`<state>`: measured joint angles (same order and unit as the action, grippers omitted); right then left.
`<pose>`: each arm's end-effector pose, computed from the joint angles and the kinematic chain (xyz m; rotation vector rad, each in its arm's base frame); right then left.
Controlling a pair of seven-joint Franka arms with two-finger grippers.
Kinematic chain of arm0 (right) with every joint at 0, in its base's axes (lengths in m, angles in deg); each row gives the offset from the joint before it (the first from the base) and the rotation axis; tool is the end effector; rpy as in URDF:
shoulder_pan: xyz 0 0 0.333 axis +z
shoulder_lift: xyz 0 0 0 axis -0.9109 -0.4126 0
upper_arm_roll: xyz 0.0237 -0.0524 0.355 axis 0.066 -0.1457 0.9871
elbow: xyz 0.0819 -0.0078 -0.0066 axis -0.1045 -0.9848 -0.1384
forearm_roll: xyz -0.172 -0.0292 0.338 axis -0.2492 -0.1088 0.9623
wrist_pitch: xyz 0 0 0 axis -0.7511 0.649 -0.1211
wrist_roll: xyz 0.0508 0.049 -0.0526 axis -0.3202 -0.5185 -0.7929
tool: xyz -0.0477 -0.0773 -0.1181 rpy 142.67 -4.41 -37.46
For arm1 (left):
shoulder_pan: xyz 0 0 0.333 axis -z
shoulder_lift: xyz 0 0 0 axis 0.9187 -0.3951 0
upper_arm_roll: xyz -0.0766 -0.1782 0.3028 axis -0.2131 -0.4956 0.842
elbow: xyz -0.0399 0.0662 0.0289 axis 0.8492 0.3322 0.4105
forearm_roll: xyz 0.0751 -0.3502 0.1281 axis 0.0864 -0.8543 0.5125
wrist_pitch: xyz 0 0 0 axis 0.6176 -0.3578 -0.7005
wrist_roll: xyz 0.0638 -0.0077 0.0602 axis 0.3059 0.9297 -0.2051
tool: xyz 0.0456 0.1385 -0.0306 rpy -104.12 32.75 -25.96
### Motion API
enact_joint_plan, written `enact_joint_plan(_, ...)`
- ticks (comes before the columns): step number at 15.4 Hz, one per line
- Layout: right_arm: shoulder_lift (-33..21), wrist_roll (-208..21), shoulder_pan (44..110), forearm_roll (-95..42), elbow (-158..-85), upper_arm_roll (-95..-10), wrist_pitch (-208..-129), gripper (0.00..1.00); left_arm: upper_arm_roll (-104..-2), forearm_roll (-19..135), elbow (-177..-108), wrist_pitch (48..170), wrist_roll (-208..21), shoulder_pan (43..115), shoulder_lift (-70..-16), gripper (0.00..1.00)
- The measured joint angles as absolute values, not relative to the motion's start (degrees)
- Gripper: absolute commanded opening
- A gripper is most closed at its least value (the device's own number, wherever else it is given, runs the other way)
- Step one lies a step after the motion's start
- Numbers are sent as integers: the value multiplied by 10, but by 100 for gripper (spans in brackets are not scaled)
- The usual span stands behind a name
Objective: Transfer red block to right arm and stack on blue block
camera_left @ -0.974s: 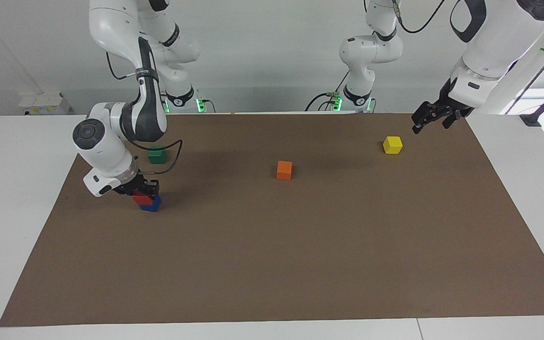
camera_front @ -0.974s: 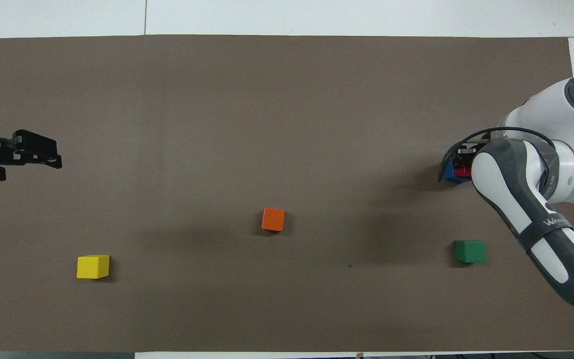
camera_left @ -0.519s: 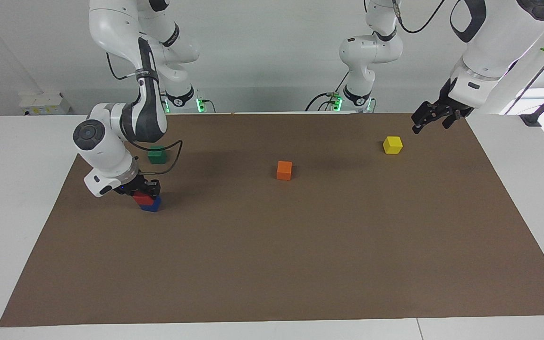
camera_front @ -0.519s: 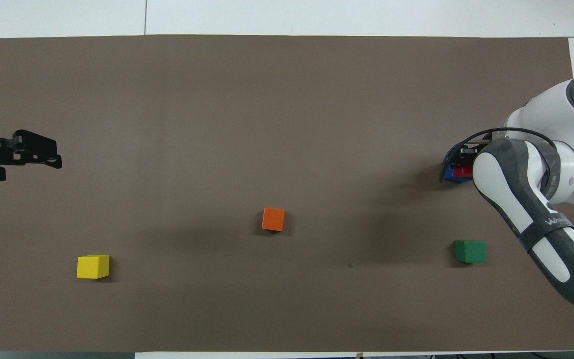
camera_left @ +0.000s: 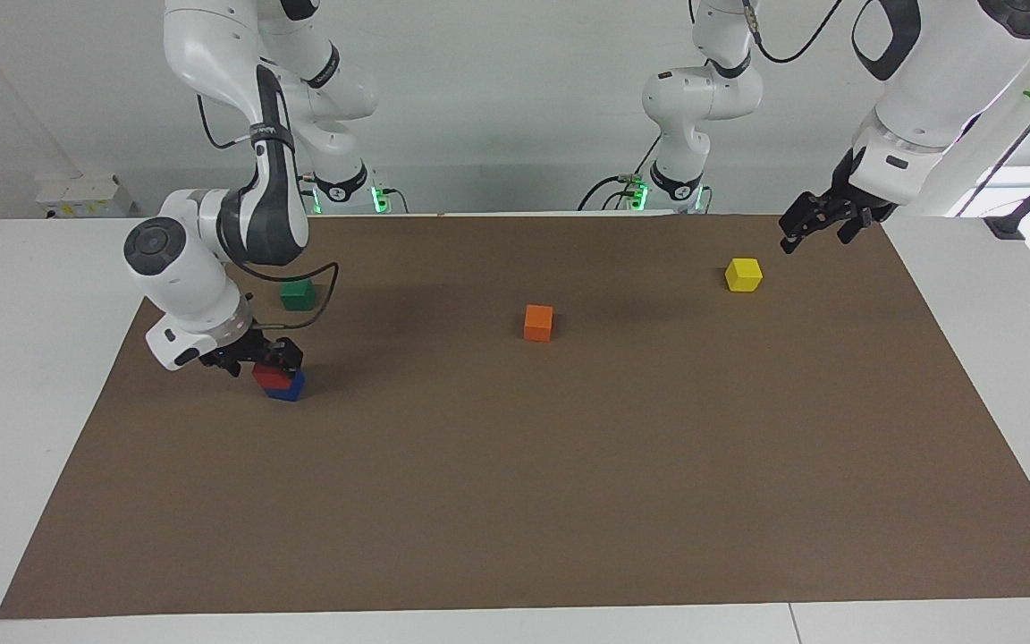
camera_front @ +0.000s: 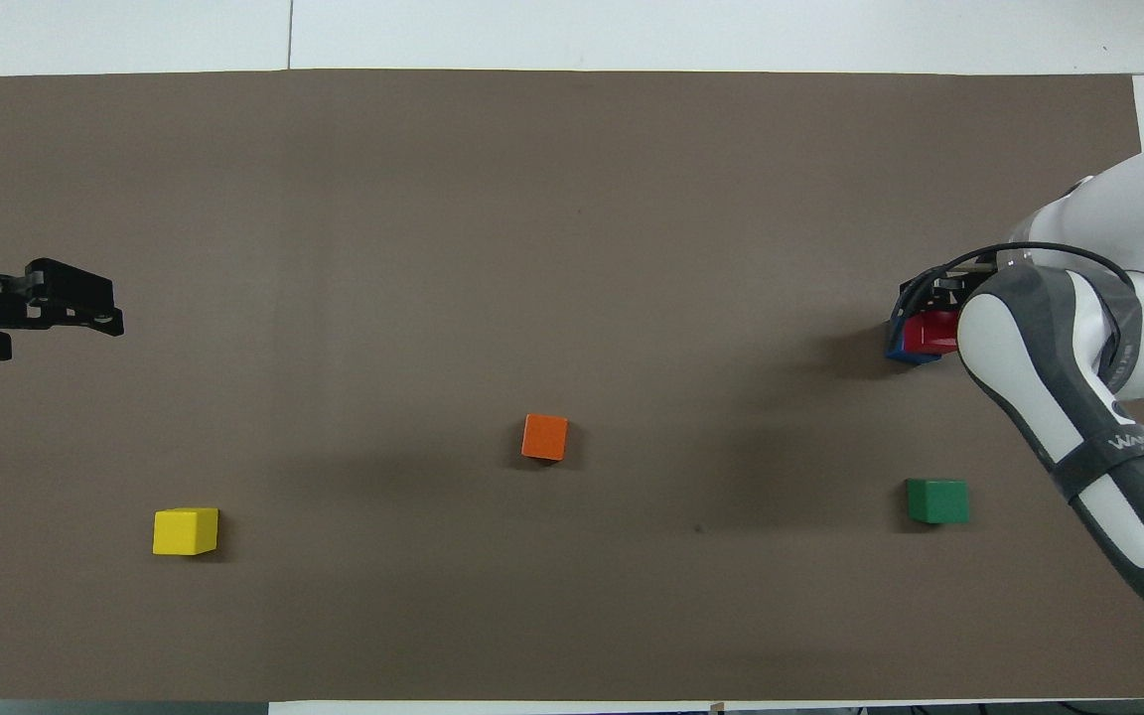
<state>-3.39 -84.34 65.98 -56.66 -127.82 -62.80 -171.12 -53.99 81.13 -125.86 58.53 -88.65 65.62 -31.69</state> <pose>0.5992 -0.0249 0.3866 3.1340 -0.1135 -0.0589 0.5265 -0.0366 0.6109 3.1065 0.2023 -0.1134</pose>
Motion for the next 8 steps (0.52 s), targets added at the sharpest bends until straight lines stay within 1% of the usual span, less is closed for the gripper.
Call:
enact_joint_plan(3, 0, -876, 660, -567, -1258, -627, -1711, 100, -540, 811, -1259, 585, -886, 656, -317, 100)
enact_joint_plan(5, 20, -909, 658, -567, -1236, -628, -1696, 100, -540, 811, -1259, 585, -886, 656, -317, 100)
enact_joint_plan(8, 40, -929, 655, -567, -1185, -628, -1618, 100, -540, 811, -1259, 585, -886, 656, -317, 100)
